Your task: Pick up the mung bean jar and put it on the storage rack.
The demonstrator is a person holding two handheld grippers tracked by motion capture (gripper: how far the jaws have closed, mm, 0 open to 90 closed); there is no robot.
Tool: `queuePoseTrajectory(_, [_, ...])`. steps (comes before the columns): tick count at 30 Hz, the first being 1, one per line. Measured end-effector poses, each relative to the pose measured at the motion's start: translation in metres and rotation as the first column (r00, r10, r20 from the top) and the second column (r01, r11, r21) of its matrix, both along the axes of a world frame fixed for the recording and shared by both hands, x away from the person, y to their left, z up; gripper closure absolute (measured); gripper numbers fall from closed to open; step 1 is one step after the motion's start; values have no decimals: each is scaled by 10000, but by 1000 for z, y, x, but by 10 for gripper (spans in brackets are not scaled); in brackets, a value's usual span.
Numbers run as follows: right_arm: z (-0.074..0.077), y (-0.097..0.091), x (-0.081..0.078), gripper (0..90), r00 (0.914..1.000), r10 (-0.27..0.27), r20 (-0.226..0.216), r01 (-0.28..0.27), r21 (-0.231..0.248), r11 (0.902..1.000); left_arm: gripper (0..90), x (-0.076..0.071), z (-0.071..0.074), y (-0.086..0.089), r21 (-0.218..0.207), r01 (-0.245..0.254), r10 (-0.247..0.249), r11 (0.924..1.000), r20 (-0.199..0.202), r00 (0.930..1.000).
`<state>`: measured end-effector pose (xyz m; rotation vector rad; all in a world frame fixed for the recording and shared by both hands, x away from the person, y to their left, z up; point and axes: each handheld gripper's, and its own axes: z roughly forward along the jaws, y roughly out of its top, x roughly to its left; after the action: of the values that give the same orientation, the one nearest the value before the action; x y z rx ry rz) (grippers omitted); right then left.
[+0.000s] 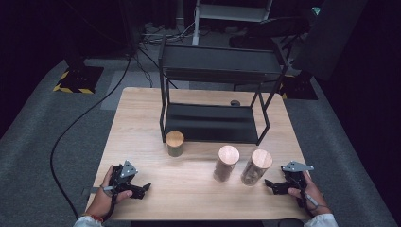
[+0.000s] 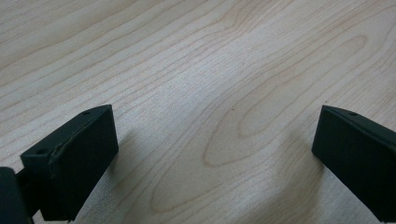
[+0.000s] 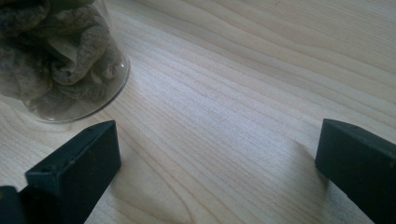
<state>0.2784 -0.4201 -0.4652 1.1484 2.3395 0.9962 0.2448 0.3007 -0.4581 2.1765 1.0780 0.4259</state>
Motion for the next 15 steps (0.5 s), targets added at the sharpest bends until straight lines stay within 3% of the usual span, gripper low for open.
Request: queuePoseTrajectory(15, [0, 0, 0, 0, 10000, -29, -3, 29, 3, 10000, 0, -1, 0, -1, -13, -77, 77, 10000, 9, 10000])
